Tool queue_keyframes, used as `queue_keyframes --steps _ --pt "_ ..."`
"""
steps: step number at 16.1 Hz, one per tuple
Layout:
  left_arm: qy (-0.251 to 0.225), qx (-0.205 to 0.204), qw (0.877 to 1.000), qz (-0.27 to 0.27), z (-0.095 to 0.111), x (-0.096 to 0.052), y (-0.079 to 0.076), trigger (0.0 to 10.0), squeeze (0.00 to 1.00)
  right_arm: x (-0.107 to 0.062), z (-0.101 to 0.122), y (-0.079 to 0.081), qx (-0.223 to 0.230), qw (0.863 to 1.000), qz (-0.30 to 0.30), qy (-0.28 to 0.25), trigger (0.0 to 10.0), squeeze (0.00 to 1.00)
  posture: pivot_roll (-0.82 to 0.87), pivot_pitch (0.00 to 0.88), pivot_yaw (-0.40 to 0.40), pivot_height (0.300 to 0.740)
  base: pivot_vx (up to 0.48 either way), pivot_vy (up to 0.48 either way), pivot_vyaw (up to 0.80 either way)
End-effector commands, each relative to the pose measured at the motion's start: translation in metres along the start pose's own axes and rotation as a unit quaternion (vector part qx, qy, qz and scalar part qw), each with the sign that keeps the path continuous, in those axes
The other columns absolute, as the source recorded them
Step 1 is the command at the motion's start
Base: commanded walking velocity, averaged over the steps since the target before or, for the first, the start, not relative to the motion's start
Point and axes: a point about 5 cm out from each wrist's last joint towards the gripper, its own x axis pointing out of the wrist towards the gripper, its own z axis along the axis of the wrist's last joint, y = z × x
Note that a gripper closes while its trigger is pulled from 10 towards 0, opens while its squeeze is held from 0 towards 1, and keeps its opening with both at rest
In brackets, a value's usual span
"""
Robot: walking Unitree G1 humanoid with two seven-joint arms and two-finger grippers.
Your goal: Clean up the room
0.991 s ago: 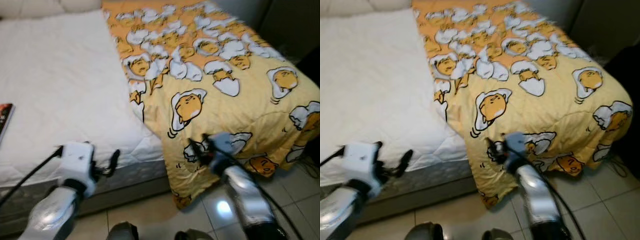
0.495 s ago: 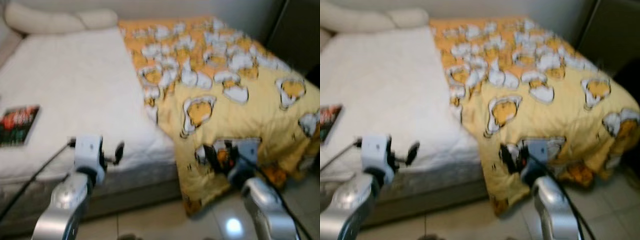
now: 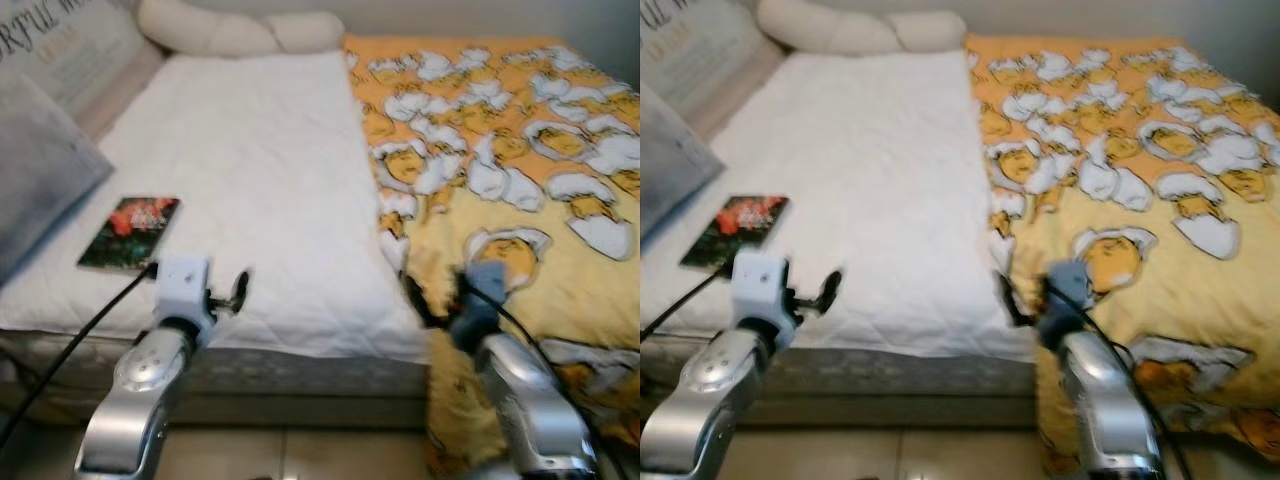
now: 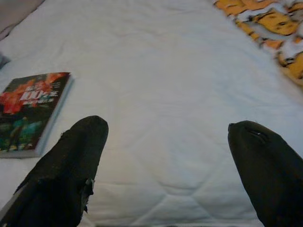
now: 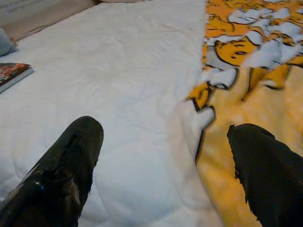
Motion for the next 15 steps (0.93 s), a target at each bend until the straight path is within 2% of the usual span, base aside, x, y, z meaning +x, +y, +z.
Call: queue_keyframes --steps 1,4,5,6,8,9,11,12,13,15 --pt "-0.02 0.001 1.0 -0.016 0.008 0.003 -0.008 10.0 0.0 -0.005 -0.005 -0.014 -0.015 0.999 -0.025 0.017 10.0 1.0 -0.04 0.0 0.028 0.74 0.345 0.0 0.0" --pt "-0.01 -0.008 1.0 -0.025 0.001 0.003 -0.012 10.0 0.0 0.002 -0.008 -0.021 -0.081 0.994 -0.038 0.055 10.0 1.0 -0.04 0.0 0.0 0.74 0.099 0.0 0.0" --pt "-0.007 -0.007 1.0 -0.029 0.0 0.003 -0.013 10.0 0.0 0.003 -0.01 -0.023 -0.089 0.993 -0.042 0.066 10.0 1.0 -0.04 0.0 0.0 0.74 0.0 0.0 0.0" --pt "-0.002 -0.007 0.999 -0.033 -0.003 0.003 -0.014 10.0 0.0 0.006 -0.017 -0.03 -0.104 0.988 -0.055 0.103 10.0 1.0 -0.03 0.0 -0.018 0.74 0.0 0.0 0.0" --pt "0.002 0.001 0.999 -0.052 -0.004 0.004 -0.016 10.0 0.0 0.011 -0.023 -0.034 -0.109 0.984 -0.035 0.137 10.0 1.0 -0.03 0.0 -0.035 0.74 0.0 0.0 0.0" --pt "0.008 0.024 0.995 -0.095 -0.004 0.005 -0.02 10.0 0.0 0.02 -0.032 -0.042 -0.129 0.975 -0.027 0.181 10.0 1.0 -0.02 0.0 -0.042 0.74 0.0 0.0 0.0" --pt "0.01 0.038 0.992 -0.118 -0.002 0.006 -0.021 10.0 0.0 0.026 -0.035 -0.049 -0.14 0.968 -0.037 0.204 10.0 1.0 -0.02 0.0 -0.044 0.74 0.0 0.0 0.0" --pt "0.011 0.06 0.986 -0.157 0.002 0.006 -0.02 10.0 0.0 0.033 -0.04 -0.062 -0.149 0.957 -0.063 0.242 10.0 0.96 -0.02 0.0 -0.028 0.74 0.0 0.0 0.0" --pt "0.011 0.067 0.982 -0.176 0.005 0.005 -0.02 10.0 0.0 0.035 -0.042 -0.07 -0.162 0.948 -0.084 0.26 10.0 0.0 -0.02 0.0 -0.018 0.74 0.0 0.0 0.0" --pt "0.014 0.077 0.975 -0.206 0.008 0.003 -0.019 10.0 0.0 0.036 -0.045 -0.082 -0.172 0.938 -0.118 0.277 10.0 0.0 -0.02 0.0 -0.002 0.74 0.0 0.0 0.0"
